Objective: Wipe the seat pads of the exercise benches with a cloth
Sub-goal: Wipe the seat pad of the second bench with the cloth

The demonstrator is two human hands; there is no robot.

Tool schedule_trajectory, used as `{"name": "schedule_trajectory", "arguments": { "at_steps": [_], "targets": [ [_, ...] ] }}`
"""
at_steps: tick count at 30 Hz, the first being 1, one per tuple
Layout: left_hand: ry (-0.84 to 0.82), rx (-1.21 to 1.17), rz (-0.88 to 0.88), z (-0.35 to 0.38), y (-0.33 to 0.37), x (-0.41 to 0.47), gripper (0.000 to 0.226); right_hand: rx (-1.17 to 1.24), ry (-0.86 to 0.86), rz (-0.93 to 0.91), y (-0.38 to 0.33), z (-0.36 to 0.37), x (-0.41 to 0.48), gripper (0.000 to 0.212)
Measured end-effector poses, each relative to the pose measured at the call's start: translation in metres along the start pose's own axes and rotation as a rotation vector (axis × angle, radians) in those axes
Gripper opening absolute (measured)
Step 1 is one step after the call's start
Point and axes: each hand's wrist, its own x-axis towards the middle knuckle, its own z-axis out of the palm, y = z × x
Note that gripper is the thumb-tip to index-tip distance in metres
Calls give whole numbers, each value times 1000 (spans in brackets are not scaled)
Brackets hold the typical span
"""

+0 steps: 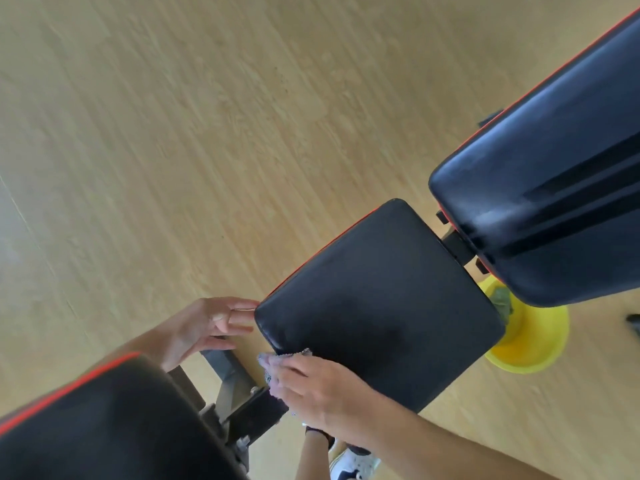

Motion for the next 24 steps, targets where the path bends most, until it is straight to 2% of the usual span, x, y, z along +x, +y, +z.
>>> {"name": "schedule_trajectory", "arguments": {
  "at_steps": [1, 2, 3, 4, 5, 7, 8, 10, 13, 14, 15, 16, 17, 19, 21, 22, 23, 24],
  "targets": [
    [-5, 103, 36, -3, -1, 0, 58, 69, 39, 85, 19, -5, -11, 26],
    [-9, 159, 62, -5, -2, 0, 48, 146, 61, 322, 39, -24, -11, 36],
    [9, 179, 88, -5, -2, 1, 40, 87, 167, 594, 64, -31, -17, 44],
    [50, 200, 120, -3, 0, 3, 33, 37, 284, 856, 90, -46, -17, 45],
    [88, 213, 146, 2, 3, 4, 31, -12, 355, 1035, 111, -49, -15, 42],
    [161, 252, 190, 10, 4, 7, 29, -28, 488, 1283, 112, -38, 14, 37],
    [207, 285, 207, 13, 3, 8, 26, 2, 531, 1321, 97, -30, 30, 37],
    [251, 344, 215, 17, 1, 7, 21, 118, 449, 1158, 49, -6, 49, 33],
    [293, 374, 199, 18, 0, 3, 26, 146, 117, 564, -27, 12, 23, 28],
    [298, 362, 197, 19, 0, 3, 24, 138, 7, 396, -27, 4, 1, 26],
    [308, 348, 195, 22, 2, 2, 23, 130, -20, 312, -13, -6, -22, 23],
    [321, 335, 199, 24, 4, 1, 24, 105, -16, 333, 8, -18, -41, 24],
    [329, 328, 201, 25, 4, 2, 23, 46, 43, 467, 33, -31, -58, 29],
    [337, 317, 199, 27, 2, 4, 23, -100, 259, 939, 82, -53, -86, 33],
    [342, 315, 203, 29, 1, 5, 24, -68, 517, 1432, 101, -57, -83, 33],
    [346, 317, 208, 30, 1, 6, 24, -31, 618, 1560, 97, -51, -67, 34],
    [351, 322, 215, 30, 1, 8, 25, 18, 637, 1570, 86, -41, -49, 35],
    [353, 326, 220, 31, 0, 8, 26, 52, 577, 1475, 69, -33, -30, 35]
  ]
}}
